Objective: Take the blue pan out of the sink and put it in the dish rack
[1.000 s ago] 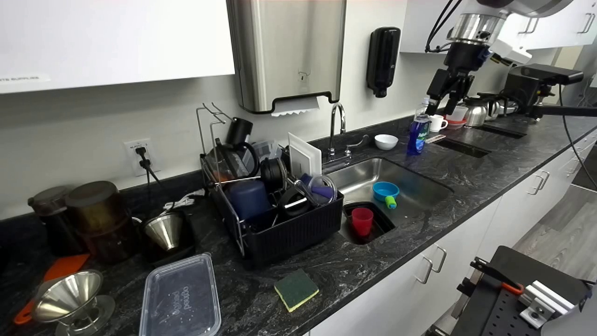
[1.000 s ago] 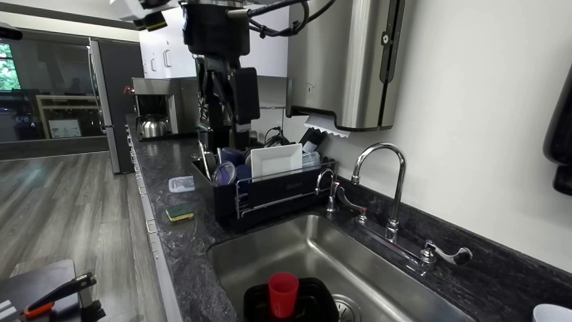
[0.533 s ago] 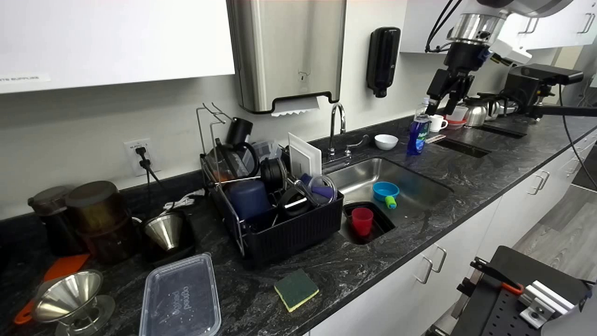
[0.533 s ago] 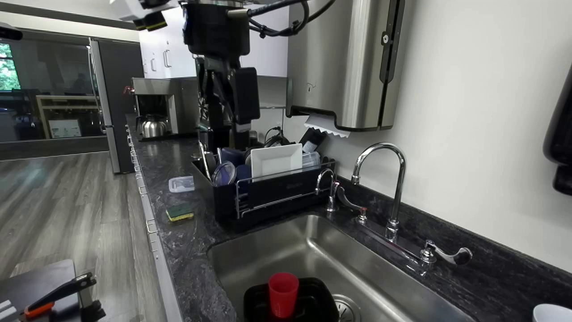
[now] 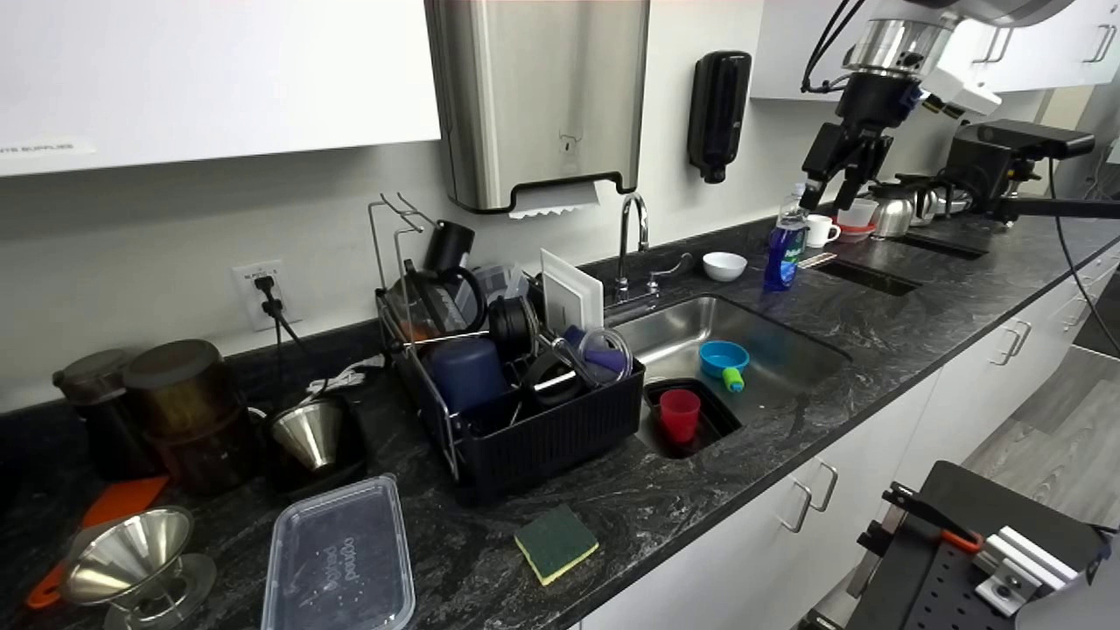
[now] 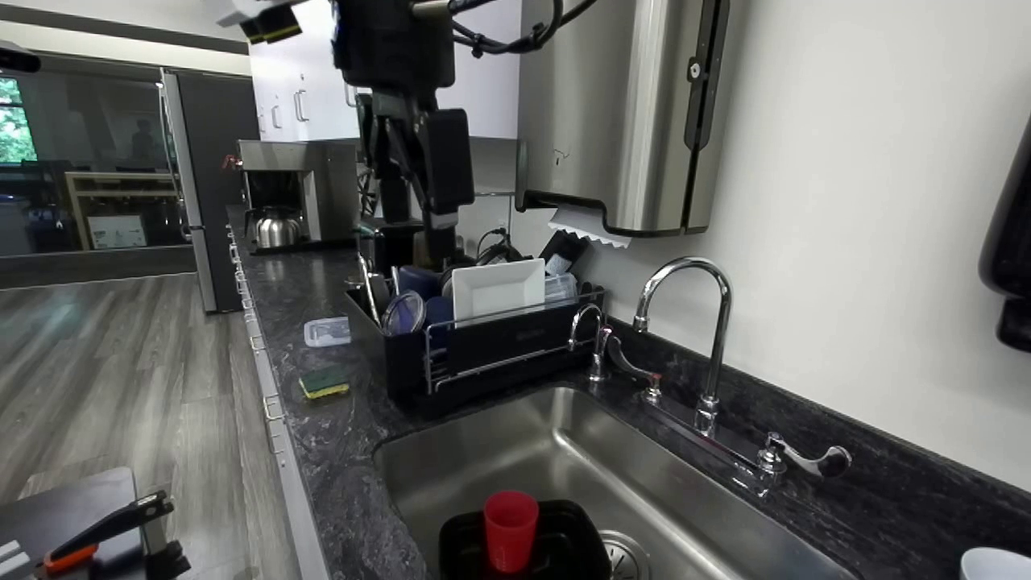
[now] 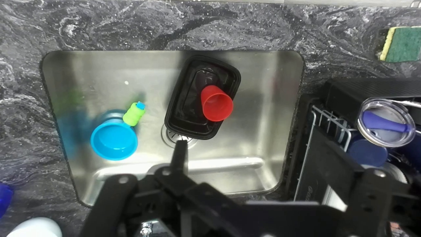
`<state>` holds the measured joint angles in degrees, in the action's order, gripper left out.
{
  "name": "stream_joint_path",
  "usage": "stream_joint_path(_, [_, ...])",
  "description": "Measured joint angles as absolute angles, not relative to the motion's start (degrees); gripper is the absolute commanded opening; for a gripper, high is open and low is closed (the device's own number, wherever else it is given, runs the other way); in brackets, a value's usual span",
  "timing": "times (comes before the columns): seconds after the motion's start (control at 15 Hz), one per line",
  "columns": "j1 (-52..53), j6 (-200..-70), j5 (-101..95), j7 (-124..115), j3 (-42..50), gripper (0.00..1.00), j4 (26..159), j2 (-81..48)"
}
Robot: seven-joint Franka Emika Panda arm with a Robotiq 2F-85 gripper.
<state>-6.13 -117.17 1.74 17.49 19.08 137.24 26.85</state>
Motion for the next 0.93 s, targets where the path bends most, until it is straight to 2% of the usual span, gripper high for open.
stream_joint_path(0.4, [-7.5, -119.63, 1.75, 12.33, 18.71, 1.0, 134.97, 24.32])
stream_joint_path(0.93, [-10.05, -129.55, -3.01, -3.15, 15.36, 1.0, 135.39, 12.92])
